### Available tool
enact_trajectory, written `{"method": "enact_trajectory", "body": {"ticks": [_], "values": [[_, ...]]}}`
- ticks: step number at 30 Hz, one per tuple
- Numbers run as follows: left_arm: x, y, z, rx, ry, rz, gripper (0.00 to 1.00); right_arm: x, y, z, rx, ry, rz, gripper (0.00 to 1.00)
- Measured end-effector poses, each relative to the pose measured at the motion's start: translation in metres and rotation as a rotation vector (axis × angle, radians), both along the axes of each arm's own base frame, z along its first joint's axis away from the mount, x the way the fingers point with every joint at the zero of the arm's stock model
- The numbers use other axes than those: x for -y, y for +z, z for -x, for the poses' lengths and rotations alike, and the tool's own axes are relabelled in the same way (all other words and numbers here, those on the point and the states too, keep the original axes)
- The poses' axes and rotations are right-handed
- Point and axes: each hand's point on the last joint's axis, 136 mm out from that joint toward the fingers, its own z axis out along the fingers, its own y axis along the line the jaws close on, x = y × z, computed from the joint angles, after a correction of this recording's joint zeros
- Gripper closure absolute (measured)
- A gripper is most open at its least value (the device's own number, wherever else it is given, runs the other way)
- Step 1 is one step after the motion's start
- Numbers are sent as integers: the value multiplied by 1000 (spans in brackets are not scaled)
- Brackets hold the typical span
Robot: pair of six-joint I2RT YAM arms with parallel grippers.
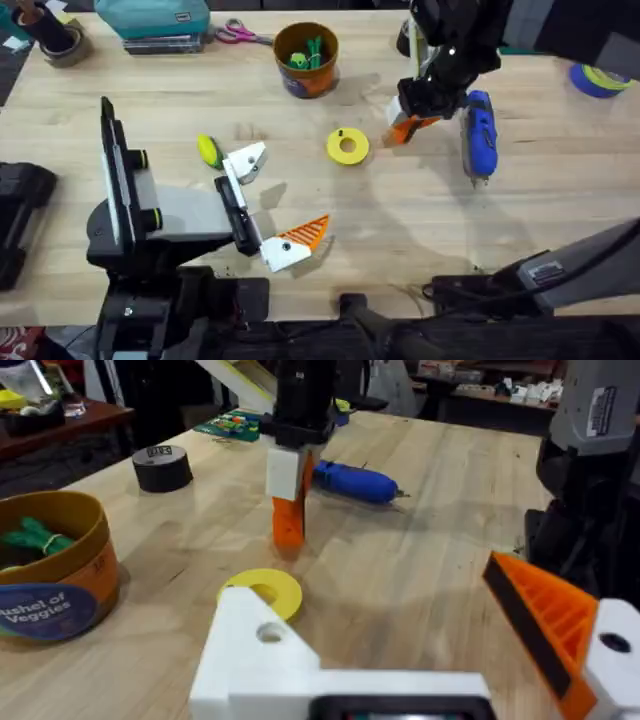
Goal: Pick up the gripper from the table and insert it into the empty holder that is missing its gripper. Then pick up a screw, insert it into the mounting hole, and use the screwdriver to tighten it. Finally, clean up the table by picking up the vegetable and placing it into the bucket.
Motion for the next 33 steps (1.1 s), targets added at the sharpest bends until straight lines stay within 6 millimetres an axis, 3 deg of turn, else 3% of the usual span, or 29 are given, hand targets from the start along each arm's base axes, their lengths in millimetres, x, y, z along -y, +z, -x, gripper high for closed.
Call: {"method": "enact_trajectory", "body": {"ticks": [2,4,5,16,20,23,28,33], "values": [[0,0,0,0,0,0,15,0,0,0,0,-2,-1,776],[0,0,0,0,0,0,15,-1,0,0,1,-2,-3,969],[0,0,0,0,0,0,14,-1,0,-1,2,-2,-3,987],[0,0,0,0,0,0,15,0,0,1,-5,-3,-1,993],[0,0,0,0,0,0,15,4,6,12,-44,-3,12,993],[0,0,0,0,0,0,15,3,24,10,-26,-3,5,993],[0,0,0,0,0,0,15,0,74,2,99,-3,-39,993],[0,0,0,0,0,0,15,-6,115,5,216,7,-121,993]]}}
